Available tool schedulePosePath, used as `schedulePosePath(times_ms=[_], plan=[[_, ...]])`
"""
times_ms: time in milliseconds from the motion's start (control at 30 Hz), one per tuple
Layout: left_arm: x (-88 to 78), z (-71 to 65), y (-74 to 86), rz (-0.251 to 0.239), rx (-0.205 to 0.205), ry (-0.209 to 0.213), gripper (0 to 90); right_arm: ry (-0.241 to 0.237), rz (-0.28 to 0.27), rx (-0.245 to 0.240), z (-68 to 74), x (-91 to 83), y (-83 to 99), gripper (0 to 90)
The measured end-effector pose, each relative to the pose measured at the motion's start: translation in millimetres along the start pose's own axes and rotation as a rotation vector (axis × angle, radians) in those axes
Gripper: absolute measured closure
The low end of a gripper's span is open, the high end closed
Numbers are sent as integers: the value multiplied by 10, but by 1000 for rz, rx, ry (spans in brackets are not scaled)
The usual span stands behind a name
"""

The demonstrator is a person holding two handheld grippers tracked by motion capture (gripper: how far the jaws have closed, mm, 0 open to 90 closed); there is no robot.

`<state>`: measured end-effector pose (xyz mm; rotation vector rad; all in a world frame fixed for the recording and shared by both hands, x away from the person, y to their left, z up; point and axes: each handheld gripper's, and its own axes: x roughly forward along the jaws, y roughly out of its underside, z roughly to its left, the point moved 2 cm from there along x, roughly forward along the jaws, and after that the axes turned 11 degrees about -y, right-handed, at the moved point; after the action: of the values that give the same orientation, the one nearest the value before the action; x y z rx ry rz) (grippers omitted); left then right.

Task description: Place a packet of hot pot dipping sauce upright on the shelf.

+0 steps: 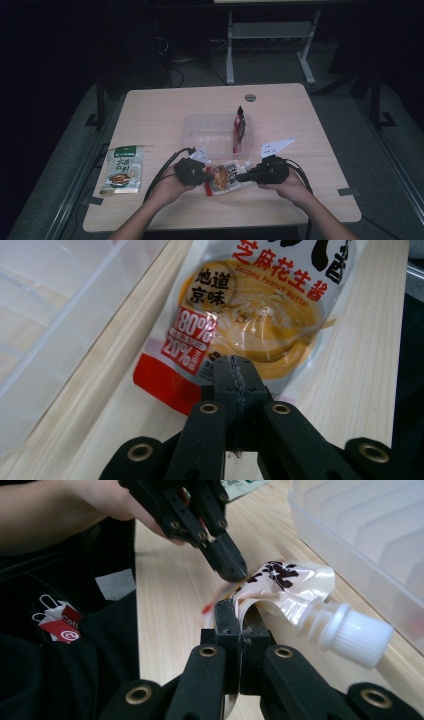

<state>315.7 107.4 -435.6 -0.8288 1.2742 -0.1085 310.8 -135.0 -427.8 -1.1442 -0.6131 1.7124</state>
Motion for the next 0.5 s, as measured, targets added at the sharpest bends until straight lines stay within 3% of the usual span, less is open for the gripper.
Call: schedulePosePath(times_ms=[200, 500], plan=[[78, -105, -60, 1, 35, 12, 899, -32, -11, -36, 55, 29, -30, 895], [116, -188, -156, -40, 39, 47, 899, -68, -42, -59, 130, 26, -97, 895]])
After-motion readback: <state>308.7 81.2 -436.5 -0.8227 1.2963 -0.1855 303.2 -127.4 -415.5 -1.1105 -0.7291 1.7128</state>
